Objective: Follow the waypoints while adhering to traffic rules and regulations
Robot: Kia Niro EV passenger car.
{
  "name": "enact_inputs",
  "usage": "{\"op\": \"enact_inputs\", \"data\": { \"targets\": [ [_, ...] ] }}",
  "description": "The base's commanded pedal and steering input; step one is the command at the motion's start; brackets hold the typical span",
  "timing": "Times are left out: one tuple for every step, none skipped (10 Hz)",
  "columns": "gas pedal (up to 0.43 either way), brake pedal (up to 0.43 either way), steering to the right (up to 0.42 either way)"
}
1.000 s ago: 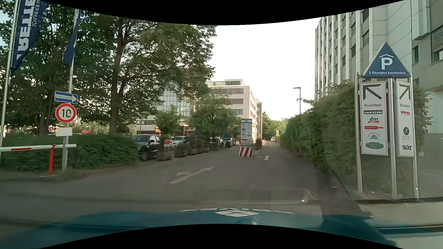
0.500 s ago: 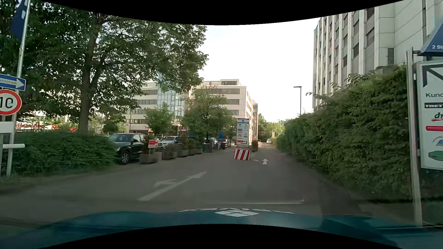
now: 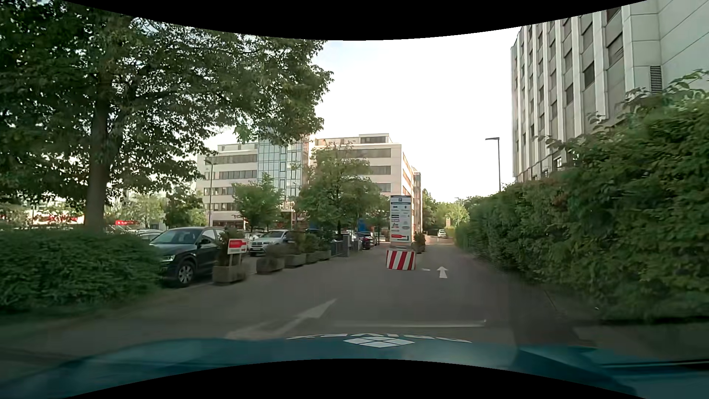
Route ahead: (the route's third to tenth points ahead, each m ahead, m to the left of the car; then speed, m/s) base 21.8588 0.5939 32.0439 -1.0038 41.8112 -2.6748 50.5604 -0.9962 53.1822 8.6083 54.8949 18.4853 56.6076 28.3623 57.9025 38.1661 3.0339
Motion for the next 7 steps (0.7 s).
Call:
{"op": "enact_inputs", "data": {
  "targets": [
    [0.220, 0.000, -0.186],
    [0.220, 0.000, -0.186],
    [0.220, 0.000, -0.186],
    [0.209, 0.000, -0.183],
    [0.197, 0.000, -0.178],
    [0.197, 0.000, -0.174],
    [0.197, 0.000, -0.175]
  ]
}}
